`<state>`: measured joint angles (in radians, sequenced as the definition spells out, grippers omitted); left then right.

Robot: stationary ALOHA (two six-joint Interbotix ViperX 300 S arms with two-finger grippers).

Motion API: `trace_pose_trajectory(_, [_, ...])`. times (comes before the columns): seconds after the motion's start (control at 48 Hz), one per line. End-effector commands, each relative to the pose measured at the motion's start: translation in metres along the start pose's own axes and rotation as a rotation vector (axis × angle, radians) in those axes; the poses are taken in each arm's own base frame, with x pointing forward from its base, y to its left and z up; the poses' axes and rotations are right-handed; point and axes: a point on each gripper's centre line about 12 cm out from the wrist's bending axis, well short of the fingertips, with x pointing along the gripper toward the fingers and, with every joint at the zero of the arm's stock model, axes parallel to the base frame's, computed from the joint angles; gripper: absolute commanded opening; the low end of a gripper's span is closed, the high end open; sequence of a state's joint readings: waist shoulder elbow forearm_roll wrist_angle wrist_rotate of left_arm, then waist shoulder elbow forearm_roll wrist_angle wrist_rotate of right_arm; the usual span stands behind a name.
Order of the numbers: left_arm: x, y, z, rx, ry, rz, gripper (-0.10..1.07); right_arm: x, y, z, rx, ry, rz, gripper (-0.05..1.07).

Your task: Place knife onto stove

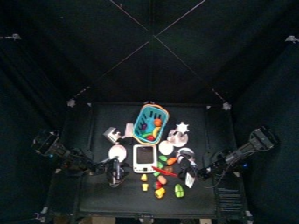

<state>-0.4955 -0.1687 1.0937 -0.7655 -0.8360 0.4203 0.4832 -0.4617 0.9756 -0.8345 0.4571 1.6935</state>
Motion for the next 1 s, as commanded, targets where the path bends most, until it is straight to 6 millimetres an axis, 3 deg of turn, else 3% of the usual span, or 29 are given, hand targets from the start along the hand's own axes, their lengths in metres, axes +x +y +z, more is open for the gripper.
trace_pose_trajectory(0.0, [0.001,-0.001,0.007,0.002,-0.028,-0.003,0.72,0.007,-0.005,0.016,0.009,-0.04,-0.006,0.39])
trace_pose_trajectory(0.25, [0.002,0.002,0.008,0.009,-0.032,0.001,0.72,0.043,-0.035,0.05,0.079,-0.067,-0.025,0.39])
trace_pose_trajectory(0.458, [0.002,0.002,0.007,0.01,-0.03,0.002,0.72,0.06,-0.052,0.066,0.099,-0.074,0.062,0.39])
trace_pose_trajectory(0.708, [0.002,0.002,0.006,0.009,-0.028,0.002,0.72,0.076,-0.063,0.076,0.083,-0.056,0.134,0.39])
trace_pose_trajectory(0.979, [0.002,0.003,0.006,0.01,-0.027,0.002,0.72,0.094,-0.073,0.073,0.077,-0.015,0.107,0.41])
